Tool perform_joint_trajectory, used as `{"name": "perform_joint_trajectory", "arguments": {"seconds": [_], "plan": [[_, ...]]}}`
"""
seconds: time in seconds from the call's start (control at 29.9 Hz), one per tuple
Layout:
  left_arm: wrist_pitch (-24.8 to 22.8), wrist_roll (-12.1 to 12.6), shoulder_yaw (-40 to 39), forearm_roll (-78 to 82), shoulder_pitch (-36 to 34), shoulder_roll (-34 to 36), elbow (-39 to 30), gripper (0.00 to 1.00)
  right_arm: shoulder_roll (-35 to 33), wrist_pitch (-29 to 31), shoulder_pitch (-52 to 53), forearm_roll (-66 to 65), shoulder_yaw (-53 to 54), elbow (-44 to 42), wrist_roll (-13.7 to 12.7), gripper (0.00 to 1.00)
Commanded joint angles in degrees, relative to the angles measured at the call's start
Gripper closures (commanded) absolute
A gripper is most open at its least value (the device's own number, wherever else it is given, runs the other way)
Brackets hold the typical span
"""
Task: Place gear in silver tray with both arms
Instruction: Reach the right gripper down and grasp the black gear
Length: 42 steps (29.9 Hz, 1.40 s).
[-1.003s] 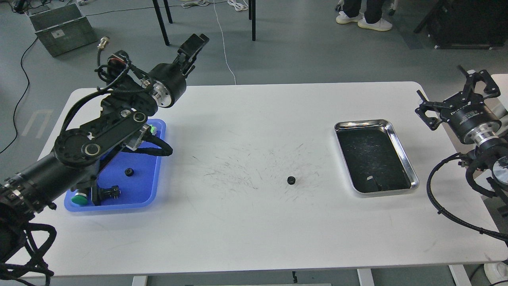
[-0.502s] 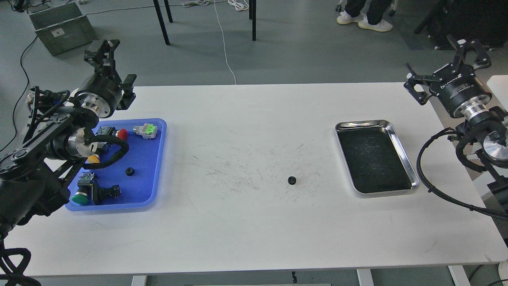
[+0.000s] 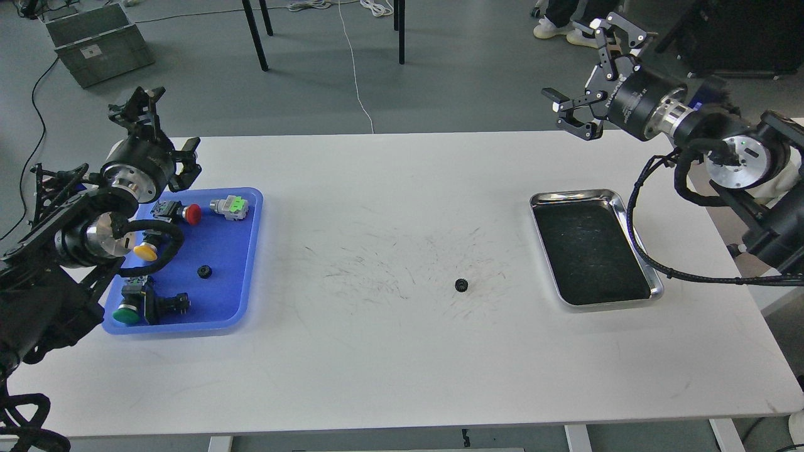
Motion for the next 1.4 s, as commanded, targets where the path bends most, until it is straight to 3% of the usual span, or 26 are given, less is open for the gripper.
{"name": "perform_joint_trajectory", "arguments": {"seconds": [0.0, 0.13, 0.33, 0.43, 0.47, 1.37], "plan": [[-0.2, 0.4, -0.1, -2.7, -0.2, 0.3, 0.2, 0.02, 1.1, 0.0, 11.2, -0.9, -20.2, 0.8, -1.1, 0.01], [1.3, 0.2, -0.1, -2.7, -0.4, 0.6, 0.6, 0.02, 9.2, 0.4, 20.7, -2.2, -34.6, 1.9, -4.1, 0.01], [2.2, -0.3, -0.3, -2.8, -0.5, 1.2, 1.4, 0.02, 18.4, 1.1, 26.3, -11.2, -41.8, 5.9, -8.6, 0.01], [2.2, -0.4, -0.2, -2.8, -0.5, 1.2, 2.0, 0.02, 23.0, 4.4, 27.8, -12.5, -47.3, 5.9, -13.8, 0.01], [2.2, -0.4, -0.2, -2.8, -0.5, 1.2, 2.0, 0.02, 23.7, 4.4, 27.9, -12.5, -48.5, 5.9, -14.4, 0.01], [2.2, -0.5, 0.0, -2.8, -0.3, 0.9, 1.8, 0.02, 27.2, 4.4, 20.5, -13.6, -54.7, 5.8, -15.0, 0.02]]}}
